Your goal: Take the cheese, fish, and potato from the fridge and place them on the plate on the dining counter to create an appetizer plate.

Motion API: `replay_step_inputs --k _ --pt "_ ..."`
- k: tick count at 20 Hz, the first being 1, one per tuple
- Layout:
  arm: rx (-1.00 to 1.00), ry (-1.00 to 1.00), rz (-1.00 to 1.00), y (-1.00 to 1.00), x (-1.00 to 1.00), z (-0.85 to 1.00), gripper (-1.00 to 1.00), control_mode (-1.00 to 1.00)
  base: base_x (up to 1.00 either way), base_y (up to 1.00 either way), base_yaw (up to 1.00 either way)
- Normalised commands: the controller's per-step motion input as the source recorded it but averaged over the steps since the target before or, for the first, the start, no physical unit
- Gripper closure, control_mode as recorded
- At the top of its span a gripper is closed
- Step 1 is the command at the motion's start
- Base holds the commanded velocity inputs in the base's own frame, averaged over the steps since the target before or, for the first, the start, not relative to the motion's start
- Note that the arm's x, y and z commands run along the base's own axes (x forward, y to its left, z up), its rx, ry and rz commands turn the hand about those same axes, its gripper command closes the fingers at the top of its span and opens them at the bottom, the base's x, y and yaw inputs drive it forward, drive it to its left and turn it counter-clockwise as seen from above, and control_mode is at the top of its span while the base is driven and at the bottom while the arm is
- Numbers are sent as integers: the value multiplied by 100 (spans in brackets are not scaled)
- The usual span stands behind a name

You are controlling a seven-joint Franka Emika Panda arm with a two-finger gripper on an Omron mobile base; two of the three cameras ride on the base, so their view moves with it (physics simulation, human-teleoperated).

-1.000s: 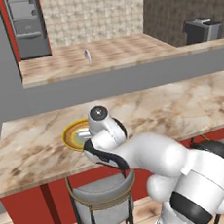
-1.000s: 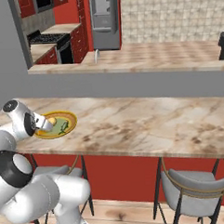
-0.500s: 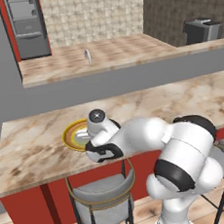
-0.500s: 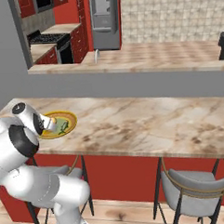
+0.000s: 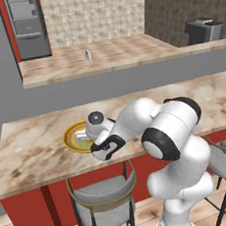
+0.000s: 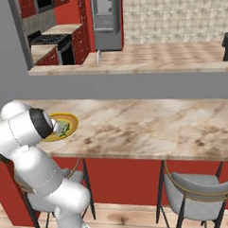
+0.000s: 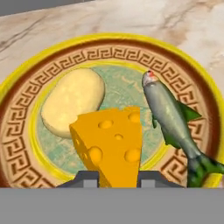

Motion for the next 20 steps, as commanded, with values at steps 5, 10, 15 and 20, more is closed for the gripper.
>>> replay_step_inputs --k 5,10,15,20 --pt "0 0 -1 19 39 -21 100 -100 0 0 0" --pt "0 1 -4 22 19 -15 -100 -100 0 0 0" --pt "0 0 -6 1 -37 14 -100 -100 0 0 0" --pt "0 2 -3 -1 -35 74 -100 -100 0 0 0"
